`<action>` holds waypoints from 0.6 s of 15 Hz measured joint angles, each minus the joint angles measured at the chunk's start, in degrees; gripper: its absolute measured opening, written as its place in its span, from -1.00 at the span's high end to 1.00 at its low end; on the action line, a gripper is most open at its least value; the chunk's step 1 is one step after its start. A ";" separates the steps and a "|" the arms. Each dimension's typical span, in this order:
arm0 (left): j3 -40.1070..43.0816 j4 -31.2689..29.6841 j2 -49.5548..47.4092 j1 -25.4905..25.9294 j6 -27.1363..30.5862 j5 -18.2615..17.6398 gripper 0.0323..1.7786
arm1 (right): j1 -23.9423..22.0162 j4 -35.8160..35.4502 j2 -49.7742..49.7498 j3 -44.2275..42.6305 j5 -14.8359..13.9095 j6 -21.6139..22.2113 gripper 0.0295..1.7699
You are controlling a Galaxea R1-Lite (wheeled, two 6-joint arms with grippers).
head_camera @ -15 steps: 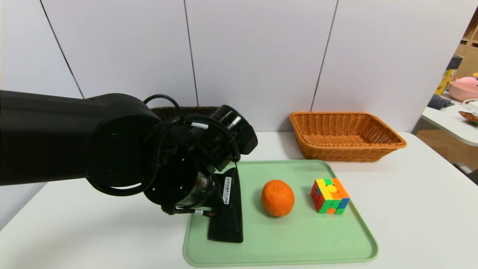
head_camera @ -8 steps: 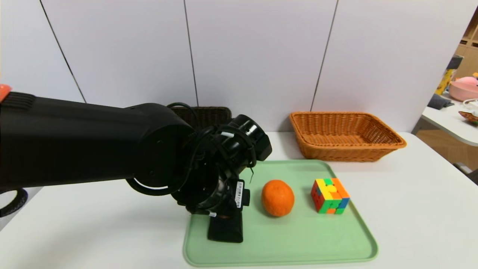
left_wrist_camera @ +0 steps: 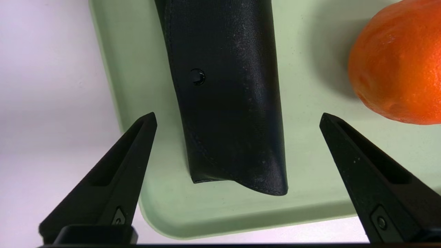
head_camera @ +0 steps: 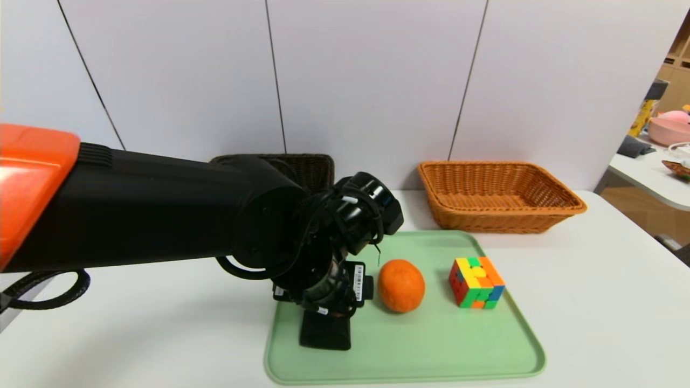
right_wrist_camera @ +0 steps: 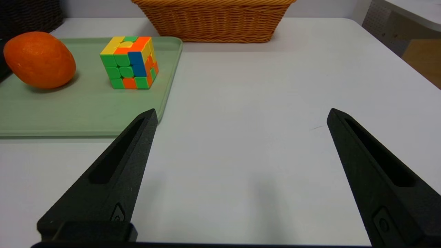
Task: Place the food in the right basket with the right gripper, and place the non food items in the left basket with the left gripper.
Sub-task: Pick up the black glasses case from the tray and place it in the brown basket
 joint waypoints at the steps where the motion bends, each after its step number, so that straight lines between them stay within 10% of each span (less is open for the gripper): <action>1: -0.06 -0.69 0.41 0.05 -1.02 -0.02 -0.90 | 0.00 0.00 0.00 0.00 0.00 0.05 -0.92; 9: 0.11 -2.45 2.49 1.90 -2.62 0.29 -0.90 | 0.00 0.00 0.00 0.00 0.00 -0.01 -0.92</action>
